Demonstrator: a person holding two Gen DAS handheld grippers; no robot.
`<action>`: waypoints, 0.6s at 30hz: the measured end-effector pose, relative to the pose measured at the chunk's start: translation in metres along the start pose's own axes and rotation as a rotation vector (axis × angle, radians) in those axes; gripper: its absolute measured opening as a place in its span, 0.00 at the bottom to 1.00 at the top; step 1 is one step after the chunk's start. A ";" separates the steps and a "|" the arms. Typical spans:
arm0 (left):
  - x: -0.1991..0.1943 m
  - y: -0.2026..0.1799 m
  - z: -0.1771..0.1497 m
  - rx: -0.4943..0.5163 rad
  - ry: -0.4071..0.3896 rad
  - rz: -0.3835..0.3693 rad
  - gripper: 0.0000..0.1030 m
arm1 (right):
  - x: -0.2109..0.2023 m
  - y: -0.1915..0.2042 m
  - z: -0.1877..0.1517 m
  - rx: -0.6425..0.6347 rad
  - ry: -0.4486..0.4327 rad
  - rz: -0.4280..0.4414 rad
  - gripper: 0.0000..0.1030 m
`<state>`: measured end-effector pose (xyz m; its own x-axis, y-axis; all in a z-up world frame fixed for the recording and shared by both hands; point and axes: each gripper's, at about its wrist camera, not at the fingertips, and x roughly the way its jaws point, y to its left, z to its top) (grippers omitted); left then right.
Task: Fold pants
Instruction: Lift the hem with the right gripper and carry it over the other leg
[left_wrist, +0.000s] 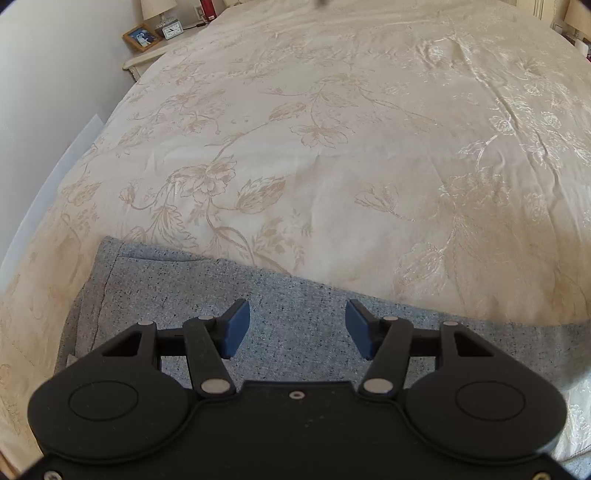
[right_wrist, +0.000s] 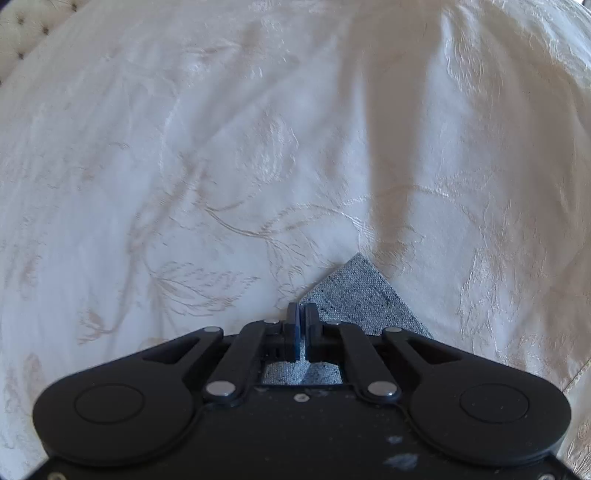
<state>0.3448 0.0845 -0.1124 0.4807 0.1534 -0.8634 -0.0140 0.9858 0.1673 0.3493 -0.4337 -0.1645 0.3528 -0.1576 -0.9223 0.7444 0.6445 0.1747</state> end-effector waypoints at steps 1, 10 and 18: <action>0.002 0.001 0.001 0.001 -0.002 0.003 0.61 | -0.020 -0.003 0.006 0.029 -0.048 0.073 0.03; 0.012 0.001 0.005 -0.001 0.017 -0.003 0.61 | -0.038 -0.039 0.028 0.171 -0.104 0.158 0.14; 0.005 0.004 -0.005 -0.024 0.029 -0.026 0.61 | 0.006 0.009 0.009 0.129 0.050 0.032 0.36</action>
<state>0.3429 0.0891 -0.1181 0.4556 0.1293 -0.8808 -0.0229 0.9908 0.1336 0.3632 -0.4359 -0.1654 0.3510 -0.0992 -0.9311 0.8013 0.5463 0.2439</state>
